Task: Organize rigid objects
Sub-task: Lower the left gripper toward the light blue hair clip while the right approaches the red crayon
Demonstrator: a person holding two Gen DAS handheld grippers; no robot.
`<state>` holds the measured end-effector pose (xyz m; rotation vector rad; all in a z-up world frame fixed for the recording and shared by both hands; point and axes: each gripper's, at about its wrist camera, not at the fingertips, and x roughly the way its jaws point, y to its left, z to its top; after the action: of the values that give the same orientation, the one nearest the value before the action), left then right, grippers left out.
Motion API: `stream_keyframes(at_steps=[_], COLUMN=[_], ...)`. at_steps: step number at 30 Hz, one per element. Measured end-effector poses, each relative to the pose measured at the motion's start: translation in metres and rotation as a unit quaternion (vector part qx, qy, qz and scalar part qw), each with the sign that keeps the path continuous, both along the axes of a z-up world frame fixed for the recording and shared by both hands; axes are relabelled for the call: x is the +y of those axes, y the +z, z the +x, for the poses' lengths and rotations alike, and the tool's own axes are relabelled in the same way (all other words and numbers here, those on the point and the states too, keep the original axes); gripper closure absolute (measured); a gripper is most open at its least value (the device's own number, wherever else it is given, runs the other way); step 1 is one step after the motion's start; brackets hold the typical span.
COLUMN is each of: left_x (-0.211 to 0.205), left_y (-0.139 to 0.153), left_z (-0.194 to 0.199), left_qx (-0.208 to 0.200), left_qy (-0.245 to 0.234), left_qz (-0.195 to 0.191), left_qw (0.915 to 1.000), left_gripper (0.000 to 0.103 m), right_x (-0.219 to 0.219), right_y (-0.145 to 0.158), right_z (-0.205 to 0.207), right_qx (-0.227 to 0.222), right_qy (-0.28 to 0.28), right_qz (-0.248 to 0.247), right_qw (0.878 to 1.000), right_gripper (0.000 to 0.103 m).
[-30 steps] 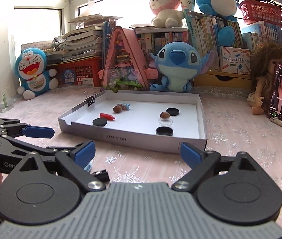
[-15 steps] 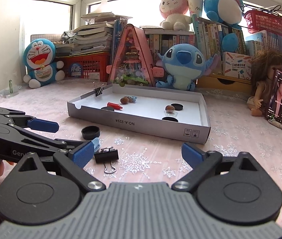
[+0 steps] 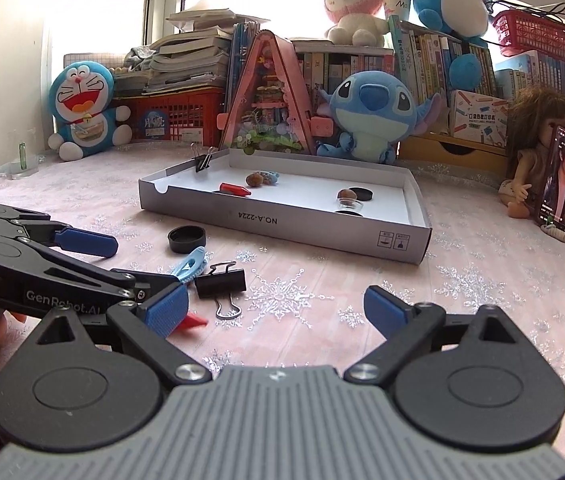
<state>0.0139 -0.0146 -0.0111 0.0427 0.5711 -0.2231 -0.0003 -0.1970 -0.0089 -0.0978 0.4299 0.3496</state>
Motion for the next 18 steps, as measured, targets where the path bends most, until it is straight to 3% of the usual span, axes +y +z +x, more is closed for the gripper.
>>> stream_keyframes(at_steps=[11,14,18], left_x=[0.0028,0.0020,-0.0041], left_y=[-0.0005,-0.0005,-0.0004], left_z=[0.0004,-0.0013,-0.0057], left_qx=[-0.002,-0.007,-0.014], left_qy=[-0.004,-0.012,-0.029], left_qz=[-0.009,-0.006,0.004], left_qw=[0.9999,0.9999,0.9995], left_gripper=[0.025,0.035,0.060], right_x=[-0.0019,-0.0002,0.0022], right_y=[-0.0015,-0.0012,-0.0009], right_z=[0.0029,0.0032,0.0014], right_qx=[0.013,0.011,0.009], right_qy=[0.003,0.002,0.003], right_qz=[0.010,0.005,-0.001], right_qw=[1.000,1.000,1.000], right_gripper=[0.004,0.004,0.004])
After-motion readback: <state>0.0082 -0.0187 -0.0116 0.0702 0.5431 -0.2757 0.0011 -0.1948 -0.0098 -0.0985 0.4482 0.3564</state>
